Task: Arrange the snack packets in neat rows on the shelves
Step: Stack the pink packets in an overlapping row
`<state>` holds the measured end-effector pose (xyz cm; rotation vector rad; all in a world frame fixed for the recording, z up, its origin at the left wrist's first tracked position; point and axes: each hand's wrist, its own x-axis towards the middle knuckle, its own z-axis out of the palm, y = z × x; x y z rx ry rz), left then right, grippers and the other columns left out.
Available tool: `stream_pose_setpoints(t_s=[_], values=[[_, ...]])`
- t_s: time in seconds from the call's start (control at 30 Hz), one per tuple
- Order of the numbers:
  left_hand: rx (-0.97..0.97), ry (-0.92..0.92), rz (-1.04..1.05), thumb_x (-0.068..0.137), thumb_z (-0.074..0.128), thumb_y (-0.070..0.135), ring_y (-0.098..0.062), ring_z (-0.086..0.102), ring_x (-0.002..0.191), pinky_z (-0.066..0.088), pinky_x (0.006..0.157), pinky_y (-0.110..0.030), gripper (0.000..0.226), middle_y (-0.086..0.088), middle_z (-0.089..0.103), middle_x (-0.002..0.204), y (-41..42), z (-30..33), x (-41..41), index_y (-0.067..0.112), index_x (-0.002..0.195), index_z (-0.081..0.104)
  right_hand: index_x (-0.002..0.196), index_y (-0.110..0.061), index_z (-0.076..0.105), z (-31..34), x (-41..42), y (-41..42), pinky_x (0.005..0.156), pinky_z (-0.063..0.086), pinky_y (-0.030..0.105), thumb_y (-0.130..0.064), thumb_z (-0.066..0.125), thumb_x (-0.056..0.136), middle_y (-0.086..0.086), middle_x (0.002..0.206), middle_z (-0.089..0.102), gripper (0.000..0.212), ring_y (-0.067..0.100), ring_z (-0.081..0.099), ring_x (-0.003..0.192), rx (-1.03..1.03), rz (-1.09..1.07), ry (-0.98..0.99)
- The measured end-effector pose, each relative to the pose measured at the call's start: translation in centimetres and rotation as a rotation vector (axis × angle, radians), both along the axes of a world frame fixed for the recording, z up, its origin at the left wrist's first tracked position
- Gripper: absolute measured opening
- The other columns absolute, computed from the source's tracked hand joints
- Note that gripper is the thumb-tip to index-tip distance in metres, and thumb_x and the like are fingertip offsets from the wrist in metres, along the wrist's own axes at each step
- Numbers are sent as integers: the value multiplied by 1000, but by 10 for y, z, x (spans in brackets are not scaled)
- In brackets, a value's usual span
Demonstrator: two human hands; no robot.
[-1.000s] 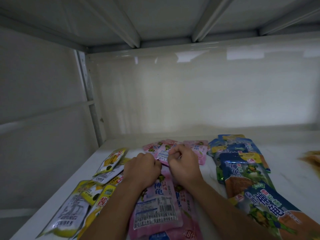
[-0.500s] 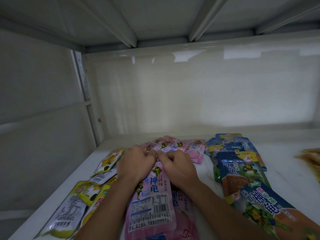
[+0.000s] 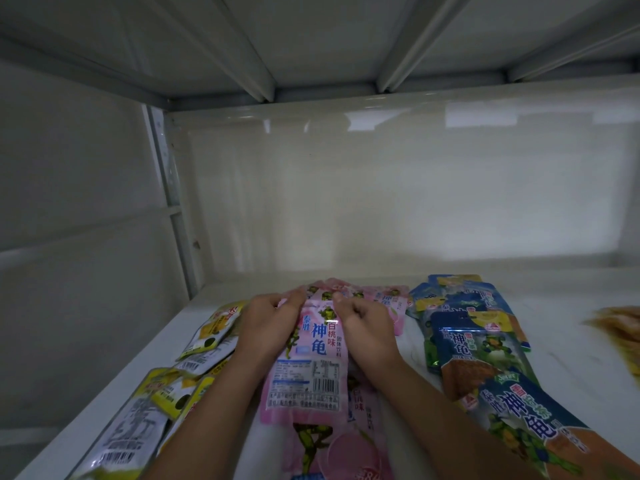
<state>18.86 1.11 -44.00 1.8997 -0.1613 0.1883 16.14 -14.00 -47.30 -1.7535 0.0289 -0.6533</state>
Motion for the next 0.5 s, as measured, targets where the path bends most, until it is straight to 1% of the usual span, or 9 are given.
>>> stream_pose_setpoints(t_s=[0.07,0.13,0.2,0.27,0.3,0.37,0.43,0.47,0.5], values=[[-65,78,-63,97,69,48,-28,78,73,59,73,-36,46,-9,79,74,-3,4,-4,9,76,78,60,-18,33,-1,2,-1,53,26,26,-29,58,106,0,55,30,53,10,30,52,72,-49,-28],[-139,139,-117,99,70,40,-28,79,75,62,74,-36,36,-12,80,82,-5,6,-8,8,84,80,63,-14,39,0,1,0,57,28,31,-33,57,106,10,60,35,50,15,37,58,133,-69,-56],[-196,129,-117,100,69,34,-31,79,80,64,81,-45,31,-14,80,85,-7,5,-8,6,90,79,70,-6,52,1,1,3,60,42,33,-44,59,103,22,65,50,51,22,53,59,200,4,-26],[-276,77,-64,100,69,34,-35,79,81,63,86,-55,33,-15,80,84,-7,6,-8,3,92,77,75,-5,59,1,1,4,74,57,44,-65,62,88,22,74,67,62,28,67,69,184,63,40],[-329,53,-32,100,70,35,-37,78,82,62,86,-59,35,-16,79,84,-7,7,-8,1,92,75,71,-9,58,0,2,5,80,57,50,-71,61,78,17,73,68,63,28,69,71,127,74,73],[-403,23,17,99,70,39,-40,78,83,61,85,-62,39,-17,79,84,-7,8,-6,1,93,74,69,-13,63,-2,3,7,82,57,53,-70,61,76,10,73,73,58,30,72,74,27,104,137],[-449,13,24,99,70,39,-39,78,84,61,86,-61,37,-16,79,85,-10,10,-8,2,94,75,64,-29,69,-2,1,8,74,55,43,-57,63,93,1,64,70,41,25,70,69,-29,110,148],[-467,18,13,99,70,39,-38,78,85,62,86,-59,36,-16,80,86,-11,10,-8,3,96,75,58,-29,64,-4,2,7,69,50,39,-50,62,99,0,59,64,46,20,64,63,-36,96,135],[-483,38,-2,98,72,38,-38,78,86,63,85,-58,36,-16,80,87,-12,10,-8,2,100,74,58,-23,59,-4,2,5,67,47,36,-46,61,102,5,59,61,49,18,60,62,-37,69,103]])
